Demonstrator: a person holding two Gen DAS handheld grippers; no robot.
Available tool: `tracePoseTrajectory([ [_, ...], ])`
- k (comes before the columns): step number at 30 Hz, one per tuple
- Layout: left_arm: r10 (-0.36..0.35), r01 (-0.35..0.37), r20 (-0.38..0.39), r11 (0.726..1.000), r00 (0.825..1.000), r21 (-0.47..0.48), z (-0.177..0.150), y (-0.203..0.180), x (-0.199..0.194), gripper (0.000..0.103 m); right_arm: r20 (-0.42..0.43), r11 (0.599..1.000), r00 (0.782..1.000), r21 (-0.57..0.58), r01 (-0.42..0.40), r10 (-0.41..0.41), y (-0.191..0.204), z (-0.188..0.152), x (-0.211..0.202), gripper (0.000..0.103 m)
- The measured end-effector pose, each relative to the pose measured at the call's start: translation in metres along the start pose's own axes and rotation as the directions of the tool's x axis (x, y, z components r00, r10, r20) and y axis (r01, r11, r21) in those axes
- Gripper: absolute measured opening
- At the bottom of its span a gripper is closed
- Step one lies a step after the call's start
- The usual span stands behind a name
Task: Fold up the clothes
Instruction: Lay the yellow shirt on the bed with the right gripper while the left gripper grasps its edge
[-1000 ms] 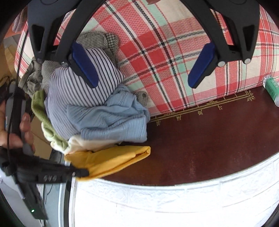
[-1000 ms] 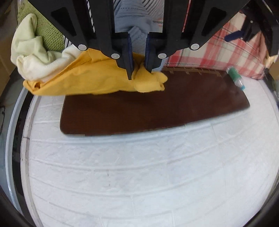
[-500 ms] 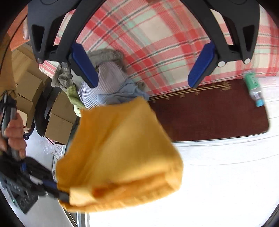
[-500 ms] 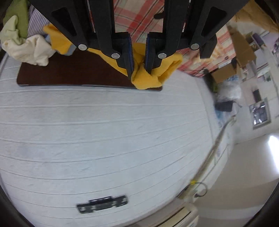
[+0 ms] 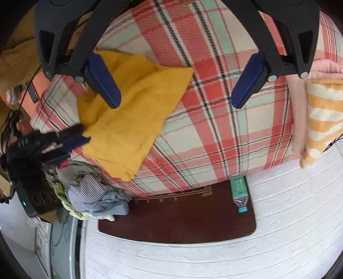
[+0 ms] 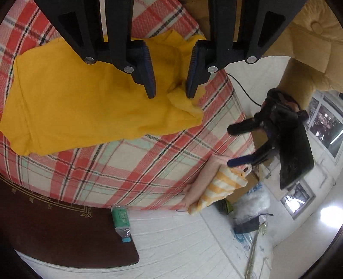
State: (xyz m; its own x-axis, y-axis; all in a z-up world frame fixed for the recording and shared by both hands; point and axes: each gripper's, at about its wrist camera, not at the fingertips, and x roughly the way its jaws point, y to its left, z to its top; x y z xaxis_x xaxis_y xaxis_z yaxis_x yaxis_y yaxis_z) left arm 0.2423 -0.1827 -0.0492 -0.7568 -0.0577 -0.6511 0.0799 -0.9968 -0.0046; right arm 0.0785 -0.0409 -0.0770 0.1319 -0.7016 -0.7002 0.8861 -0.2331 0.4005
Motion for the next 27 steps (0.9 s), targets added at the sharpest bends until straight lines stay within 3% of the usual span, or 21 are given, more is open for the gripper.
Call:
tracePoseTrajectory([
  [3,-0.066,0.067,-0.012,0.991,0.998,0.118,-0.004,-0.034,0.009,0.103,0.047,0.992,0.995,0.094,0.082,-0.087,-0.030,-0.016,-0.023,0.042],
  [5,-0.073,0.078,-0.033,0.973,0.997,0.218,-0.006,-0.059,0.023,0.103,0.047,0.980,0.990,0.155,0.124,-0.133,-0.045,-0.029,-0.031,0.042],
  [10,-0.087,0.120,-0.112,0.932,0.990,0.341,-0.017,-0.092,0.057,0.103,0.017,0.940,0.967,0.243,0.241,-0.252,-0.072,-0.056,-0.039,0.043],
  [15,-0.097,0.158,-0.174,0.910,0.980,0.383,-0.037,-0.092,0.063,0.100,-0.014,0.936,0.982,0.299,0.185,-0.190,-0.087,-0.070,-0.022,0.044],
  [16,-0.085,0.152,-0.186,0.911,0.979,0.383,-0.040,-0.090,0.066,0.096,-0.018,0.938,0.985,0.303,0.166,-0.169,-0.088,-0.069,-0.016,0.044],
  [17,-0.080,0.153,-0.204,0.914,0.976,0.375,-0.042,-0.088,0.070,0.086,-0.017,0.940,0.988,0.306,0.149,-0.151,-0.088,-0.068,-0.010,0.043],
  [19,-0.106,0.185,-0.247,0.927,0.963,0.326,-0.044,-0.082,0.078,0.071,-0.012,0.941,0.989,0.306,0.141,-0.144,-0.090,-0.066,-0.001,0.031],
  [21,-0.122,0.198,-0.258,0.935,0.958,0.293,-0.043,-0.078,0.080,0.056,0.004,0.937,0.988,0.317,0.147,-0.156,-0.094,-0.065,-0.001,0.010],
  [22,-0.126,0.199,-0.258,0.939,0.958,0.281,-0.042,-0.075,0.080,0.053,0.013,0.934,0.987,0.327,0.147,-0.159,-0.096,-0.065,-0.002,0.009],
  [24,-0.135,0.203,-0.259,0.945,0.957,0.258,-0.040,-0.071,0.081,0.033,0.046,0.933,0.988,0.337,0.127,-0.151,-0.097,-0.061,-0.012,0.006],
  [27,-0.158,0.200,-0.237,0.966,0.959,0.165,-0.025,-0.049,0.079,0.023,0.116,0.947,0.982,0.305,0.106,-0.147,-0.087,-0.041,-0.030,0.006],
])
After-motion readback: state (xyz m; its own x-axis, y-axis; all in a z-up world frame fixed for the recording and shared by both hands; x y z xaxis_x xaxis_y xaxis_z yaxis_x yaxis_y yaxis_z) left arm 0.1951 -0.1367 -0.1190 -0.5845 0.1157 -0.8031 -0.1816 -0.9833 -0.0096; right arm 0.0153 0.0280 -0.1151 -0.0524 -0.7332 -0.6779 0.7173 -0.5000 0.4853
